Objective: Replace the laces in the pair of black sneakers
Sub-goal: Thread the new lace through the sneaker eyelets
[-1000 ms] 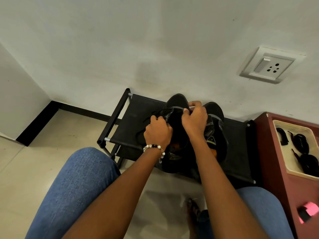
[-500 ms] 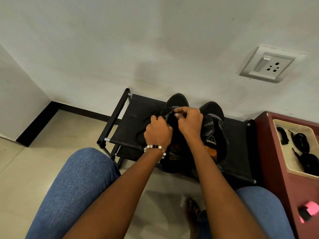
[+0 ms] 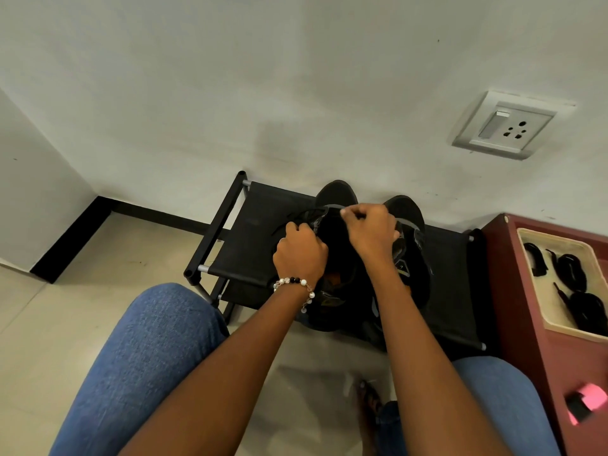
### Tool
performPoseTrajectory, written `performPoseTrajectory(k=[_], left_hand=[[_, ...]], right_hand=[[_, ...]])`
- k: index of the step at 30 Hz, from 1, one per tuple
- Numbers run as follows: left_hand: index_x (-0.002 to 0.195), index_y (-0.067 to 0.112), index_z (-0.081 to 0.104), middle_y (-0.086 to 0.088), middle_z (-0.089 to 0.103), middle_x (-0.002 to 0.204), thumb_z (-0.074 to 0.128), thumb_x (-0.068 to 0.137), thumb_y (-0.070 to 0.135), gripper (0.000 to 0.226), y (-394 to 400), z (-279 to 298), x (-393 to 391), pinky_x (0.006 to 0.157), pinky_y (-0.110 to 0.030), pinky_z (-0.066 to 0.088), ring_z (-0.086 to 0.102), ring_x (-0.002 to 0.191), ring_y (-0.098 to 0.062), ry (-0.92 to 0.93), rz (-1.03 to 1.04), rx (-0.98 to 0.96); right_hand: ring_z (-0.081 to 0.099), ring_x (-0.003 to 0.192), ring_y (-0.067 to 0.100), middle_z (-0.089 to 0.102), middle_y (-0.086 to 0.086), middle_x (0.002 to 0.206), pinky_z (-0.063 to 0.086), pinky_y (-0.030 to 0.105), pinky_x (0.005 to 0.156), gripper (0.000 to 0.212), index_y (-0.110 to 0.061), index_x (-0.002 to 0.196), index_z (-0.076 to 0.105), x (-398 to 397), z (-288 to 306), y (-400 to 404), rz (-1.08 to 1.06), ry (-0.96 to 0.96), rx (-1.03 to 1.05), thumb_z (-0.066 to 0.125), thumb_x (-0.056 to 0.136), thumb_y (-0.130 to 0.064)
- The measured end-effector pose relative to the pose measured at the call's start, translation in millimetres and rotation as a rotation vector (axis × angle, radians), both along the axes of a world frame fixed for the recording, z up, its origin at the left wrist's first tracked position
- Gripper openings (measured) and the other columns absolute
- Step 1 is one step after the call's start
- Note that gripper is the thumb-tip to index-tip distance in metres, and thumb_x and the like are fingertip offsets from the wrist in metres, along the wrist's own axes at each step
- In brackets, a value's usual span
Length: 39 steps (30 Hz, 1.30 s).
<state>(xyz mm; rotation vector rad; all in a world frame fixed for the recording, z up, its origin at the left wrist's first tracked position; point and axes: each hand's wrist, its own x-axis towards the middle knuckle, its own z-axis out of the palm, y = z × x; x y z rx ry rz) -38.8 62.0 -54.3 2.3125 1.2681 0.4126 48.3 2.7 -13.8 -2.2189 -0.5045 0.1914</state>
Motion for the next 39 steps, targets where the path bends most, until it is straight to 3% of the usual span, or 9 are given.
performPoseTrajectory(k=[9,12,18,21,24,28,31,35,39], left_hand=[[0.091,0.006,0.059,-0.011,0.055,0.100,0.046,0.094,0.021,0.020,1,-1,1,0.061,-0.035,0.050,0.059,0.074,-0.028,0.001,-0.004,-0.002],[0.092,0.006,0.059,-0.011,0.055,0.101,0.047,0.094,0.021,0.020,0,-1,1,0.062,-0.037,0.051,0.059,0.075,-0.029,0.005,-0.004,-0.002],[0.091,0.006,0.059,-0.011,0.055,0.100,0.046,0.094,0.021,0.020,-1,0,0,0.060,-0.035,0.048,0.059,0.074,-0.029,-0.015,0.003,0.004],[0.091,0.006,0.060,-0.010,0.056,0.101,0.046,0.093,0.020,0.020,-1,0,0,0.058,-0.034,0.046,0.059,0.074,-0.029,-0.018,0.006,0.008],[0.091,0.006,0.060,-0.010,0.055,0.100,0.046,0.093,0.019,0.019,-1,-1,-1,0.058,-0.033,0.044,0.059,0.074,-0.028,-0.016,0.006,0.003],[0.095,0.007,0.060,-0.009,0.055,0.101,0.046,0.095,0.023,0.021,0,-1,0,0.059,-0.034,0.047,0.059,0.075,-0.027,-0.003,-0.002,0.006],[0.097,0.007,0.060,-0.009,0.055,0.101,0.046,0.096,0.025,0.022,0,-2,0,0.059,-0.033,0.046,0.059,0.075,-0.026,0.003,-0.008,0.001],[0.096,0.007,0.059,-0.009,0.055,0.102,0.047,0.095,0.025,0.021,1,-1,0,0.059,-0.032,0.043,0.058,0.076,-0.027,0.008,-0.005,0.000],[0.094,0.007,0.059,-0.010,0.055,0.100,0.047,0.096,0.024,0.021,0,-1,1,0.057,-0.032,0.043,0.058,0.073,-0.026,0.006,-0.005,0.008]], right_hand=[[0.048,0.112,0.023,0.060,0.002,0.105,0.027,0.048,0.093,0.016,-0.018,0.091,0.069,-7,-3,8,0.042,-0.272,-0.382,0.057,0.096,-0.026],[0.042,0.119,0.025,0.055,0.004,0.116,0.025,0.052,0.098,0.018,-0.019,0.099,0.068,-4,-3,9,0.053,-0.144,-0.338,0.050,0.099,-0.023],[0.065,0.091,0.018,0.068,0.000,0.086,0.049,0.045,0.099,0.028,-0.020,0.086,0.060,8,19,2,-0.086,0.467,0.670,0.039,0.105,-0.021],[0.058,0.062,0.018,0.058,0.002,0.067,0.055,0.039,0.080,0.025,-0.010,0.090,0.056,14,28,-5,-0.108,0.612,1.019,0.038,0.106,-0.018],[0.050,0.059,0.009,0.055,0.000,0.068,0.052,0.028,0.065,0.017,-0.011,0.095,0.062,15,21,-5,-0.053,0.306,0.675,0.049,0.102,-0.019],[0.058,0.092,0.012,0.063,0.008,0.107,0.045,0.020,0.083,0.022,-0.010,0.111,0.068,11,1,2,0.251,-0.150,0.055,0.064,0.093,-0.020],[0.048,0.115,0.025,0.049,0.012,0.123,0.043,0.030,0.089,0.029,-0.008,0.122,0.065,4,-13,9,0.331,-0.282,-0.291,0.060,0.094,-0.017],[0.048,0.112,0.028,0.051,0.015,0.119,0.045,0.030,0.081,0.020,-0.002,0.106,0.070,-1,-13,10,0.232,-0.348,-0.337,0.055,0.093,-0.007],[0.051,0.112,0.032,0.059,0.012,0.110,0.046,0.047,0.093,0.017,-0.013,0.080,0.063,2,-12,12,0.107,-0.072,-0.114,0.051,0.090,-0.005]])
